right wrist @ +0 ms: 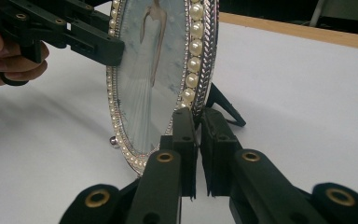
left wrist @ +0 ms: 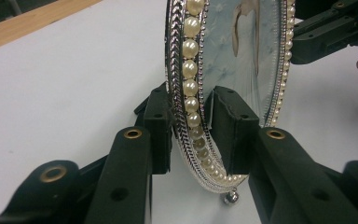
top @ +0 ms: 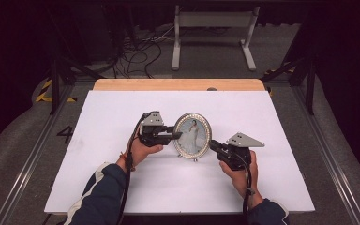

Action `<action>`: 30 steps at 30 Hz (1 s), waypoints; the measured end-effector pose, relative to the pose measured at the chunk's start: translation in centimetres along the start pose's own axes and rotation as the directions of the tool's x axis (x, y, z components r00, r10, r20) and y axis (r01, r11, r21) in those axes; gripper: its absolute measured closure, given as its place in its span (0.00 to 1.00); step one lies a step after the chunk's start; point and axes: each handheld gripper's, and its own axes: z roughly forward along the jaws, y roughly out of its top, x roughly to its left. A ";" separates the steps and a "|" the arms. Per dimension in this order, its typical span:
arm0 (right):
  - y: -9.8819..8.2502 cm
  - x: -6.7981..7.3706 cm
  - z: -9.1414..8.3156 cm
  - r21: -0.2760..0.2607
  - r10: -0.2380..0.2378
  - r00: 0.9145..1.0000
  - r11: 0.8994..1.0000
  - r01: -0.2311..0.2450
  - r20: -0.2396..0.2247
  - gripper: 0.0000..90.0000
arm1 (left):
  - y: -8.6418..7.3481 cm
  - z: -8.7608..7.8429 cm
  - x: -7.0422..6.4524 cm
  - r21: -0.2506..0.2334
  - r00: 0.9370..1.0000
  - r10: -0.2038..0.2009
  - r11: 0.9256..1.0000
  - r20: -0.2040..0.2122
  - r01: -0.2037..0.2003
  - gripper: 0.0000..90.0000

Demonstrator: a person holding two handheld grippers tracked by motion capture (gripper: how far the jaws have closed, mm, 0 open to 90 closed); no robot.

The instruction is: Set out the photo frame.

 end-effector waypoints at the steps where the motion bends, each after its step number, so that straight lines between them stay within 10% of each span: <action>1: 0.0 0.0 0.1 0.003 0.001 1.000 1.000 -0.001 0.000 0.94 | 0.0 -0.1 0.0 0.000 1.000 0.000 1.000 0.002 0.000 0.78; 30: 0.3 -0.6 1.3 0.025 -0.016 1.000 1.000 0.017 -0.016 0.93 | -0.8 -1.1 -1.9 0.008 0.996 0.014 1.000 -0.092 -0.013 0.79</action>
